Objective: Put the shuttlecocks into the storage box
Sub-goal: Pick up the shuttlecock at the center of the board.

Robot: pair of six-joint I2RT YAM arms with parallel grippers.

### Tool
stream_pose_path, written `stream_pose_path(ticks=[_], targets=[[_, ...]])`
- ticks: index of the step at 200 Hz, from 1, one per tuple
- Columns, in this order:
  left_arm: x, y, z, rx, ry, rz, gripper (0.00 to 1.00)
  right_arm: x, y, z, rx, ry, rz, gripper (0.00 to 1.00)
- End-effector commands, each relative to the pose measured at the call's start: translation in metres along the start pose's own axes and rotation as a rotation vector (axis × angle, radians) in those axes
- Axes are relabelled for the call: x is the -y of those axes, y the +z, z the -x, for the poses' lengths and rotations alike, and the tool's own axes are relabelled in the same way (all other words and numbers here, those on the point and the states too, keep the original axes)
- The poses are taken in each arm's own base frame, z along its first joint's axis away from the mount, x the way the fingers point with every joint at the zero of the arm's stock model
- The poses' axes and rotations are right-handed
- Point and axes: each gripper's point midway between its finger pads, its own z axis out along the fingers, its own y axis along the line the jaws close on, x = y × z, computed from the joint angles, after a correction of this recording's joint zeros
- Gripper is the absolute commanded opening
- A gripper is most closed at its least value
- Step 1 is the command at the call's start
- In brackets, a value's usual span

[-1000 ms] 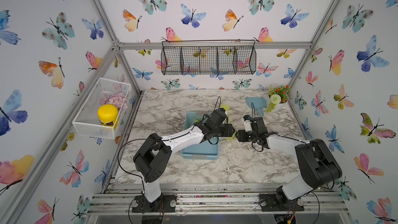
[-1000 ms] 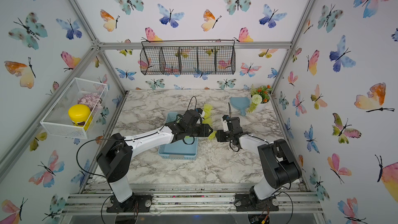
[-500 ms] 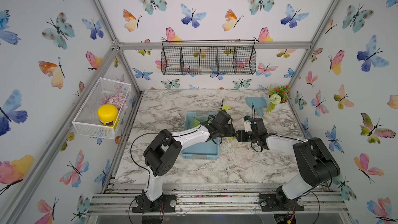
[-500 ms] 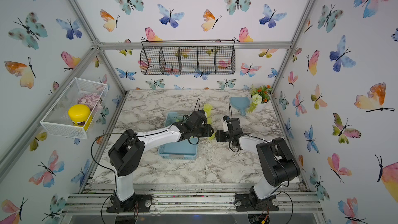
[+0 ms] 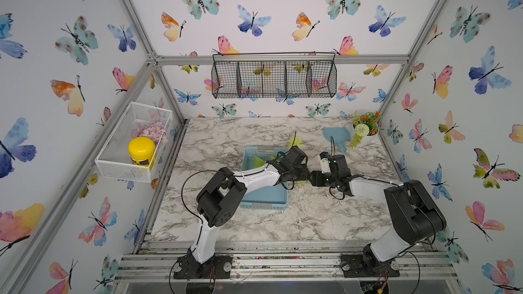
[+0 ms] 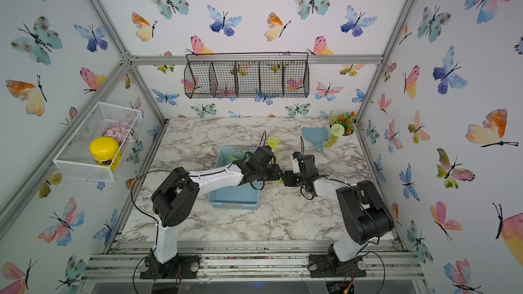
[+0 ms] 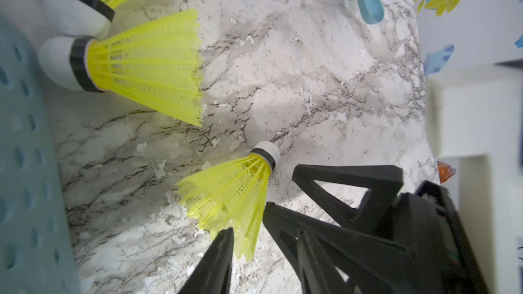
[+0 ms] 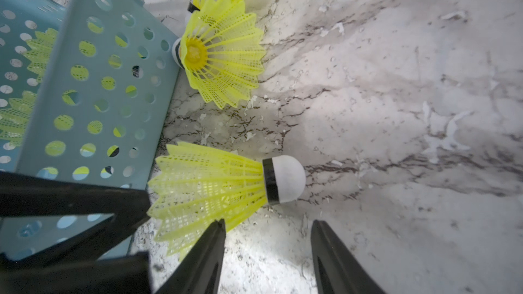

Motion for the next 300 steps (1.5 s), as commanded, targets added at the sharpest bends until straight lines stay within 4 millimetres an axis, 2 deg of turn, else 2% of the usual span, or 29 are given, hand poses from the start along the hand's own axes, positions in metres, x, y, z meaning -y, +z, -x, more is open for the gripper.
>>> stream_pose_path(ticks=[1, 62, 137, 166, 193, 219, 223, 236, 272, 300], targets=[[-0.004, 0.008, -0.002, -0.002, -0.012, 0.023, 0.40, 0.001, 0.004, -0.007, -0.018, 0.012, 0.010, 0.56], [-0.004, 0.016, -0.005, -0.008, -0.020, 0.007, 0.31, 0.001, 0.004, -0.008, -0.022, 0.013, 0.016, 0.55], [-0.002, 0.017, -0.002, -0.007, -0.009, 0.007, 0.02, 0.003, -0.010, 0.001, 0.017, -0.008, -0.020, 0.55], [0.002, 0.011, 0.003, 0.005, 0.009, 0.003, 0.00, 0.009, -0.023, 0.010, 0.055, -0.012, -0.080, 0.55], [0.016, -0.003, 0.012, 0.029, 0.035, -0.035, 0.00, 0.027, -0.042, 0.018, 0.108, 0.009, -0.206, 0.56], [0.030, -0.015, 0.020, 0.039, 0.070, -0.071, 0.00, 0.053, -0.066, 0.023, 0.170, 0.053, -0.377, 0.56], [0.040, -0.028, 0.027, 0.060, 0.080, -0.094, 0.00, 0.056, -0.070, 0.024, 0.183, 0.058, -0.402, 0.57], [0.049, -0.041, 0.034, 0.078, 0.100, -0.117, 0.00, 0.065, -0.081, 0.025, 0.210, 0.071, -0.460, 0.57], [0.081, -0.079, 0.047, 0.115, 0.180, -0.232, 0.00, 0.074, -0.098, 0.028, 0.247, 0.081, -0.532, 0.57], [0.089, -0.109, 0.056, 0.143, 0.220, -0.264, 0.00, 0.073, -0.102, 0.028, 0.256, 0.075, -0.531, 0.57]])
